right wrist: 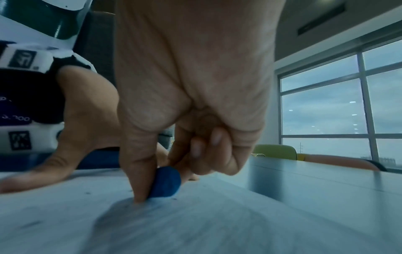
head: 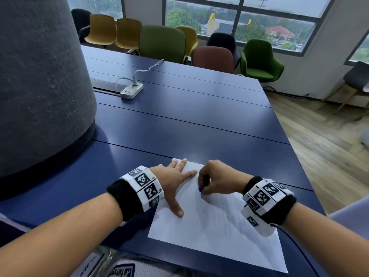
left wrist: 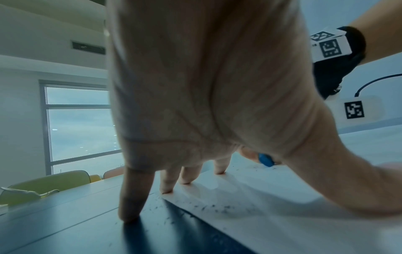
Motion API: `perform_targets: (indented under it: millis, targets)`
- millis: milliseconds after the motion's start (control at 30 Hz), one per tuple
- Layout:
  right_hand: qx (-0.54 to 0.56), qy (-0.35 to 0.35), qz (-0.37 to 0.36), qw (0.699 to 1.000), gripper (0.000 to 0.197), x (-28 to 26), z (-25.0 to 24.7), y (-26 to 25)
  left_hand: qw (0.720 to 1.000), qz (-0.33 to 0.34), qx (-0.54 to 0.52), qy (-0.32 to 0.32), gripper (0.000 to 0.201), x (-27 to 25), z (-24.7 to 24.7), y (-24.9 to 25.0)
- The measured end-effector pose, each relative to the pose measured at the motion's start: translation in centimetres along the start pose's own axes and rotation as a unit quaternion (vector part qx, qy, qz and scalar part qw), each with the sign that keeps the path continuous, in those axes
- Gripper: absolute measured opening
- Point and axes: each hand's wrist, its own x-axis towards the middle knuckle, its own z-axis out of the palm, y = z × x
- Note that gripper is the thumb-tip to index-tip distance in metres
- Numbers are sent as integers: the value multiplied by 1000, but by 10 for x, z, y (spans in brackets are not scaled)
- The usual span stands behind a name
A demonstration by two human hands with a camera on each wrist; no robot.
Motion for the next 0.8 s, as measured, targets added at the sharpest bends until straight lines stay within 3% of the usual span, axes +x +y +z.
perform_targets:
  millis: [100, 133, 233, 267, 367, 400, 500, 533, 667, 800]
  targets:
    - [12, -124, -24, 992, 10, -11, 4, -7, 1000, -1, 0, -2, 134, 0, -1, 0]
    - [14, -128, -24, 991, 11, -12, 4, -7, 1000, -1, 1, -4, 134, 0, -1, 0]
    - [26, -19, -8, 999, 9, -11, 4, 1, 1000, -3, 0, -7, 134, 1, -1, 0]
    - [30, -13, -7, 999, 9, -12, 5, 1, 1000, -3, -1, -7, 135, 1, -1, 0]
    - [29, -134, -31, 990, 11, -20, 10, -4, 1000, -4, -2, -6, 135, 0, -1, 0]
    - [26, -141, -32, 989, 11, -21, 9, -5, 1000, -4, -1, -7, 135, 0, -1, 0]
    - [17, -18, -6, 1000, 8, -17, 7, 3, 1000, -5, -1, -9, 134, 0, -2, -1]
    - [21, -7, -4, 1000, 8, -18, 7, 2, 1000, -5, -3, -10, 135, 0, -2, 0]
    - [29, -133, -47, 990, 11, -31, 14, -9, 1000, -6, -3, -12, 135, 1, -2, 0]
    - [39, -27, -19, 999, 10, -29, 16, 0, 1000, -8, 0, -10, 135, 2, -1, 0]
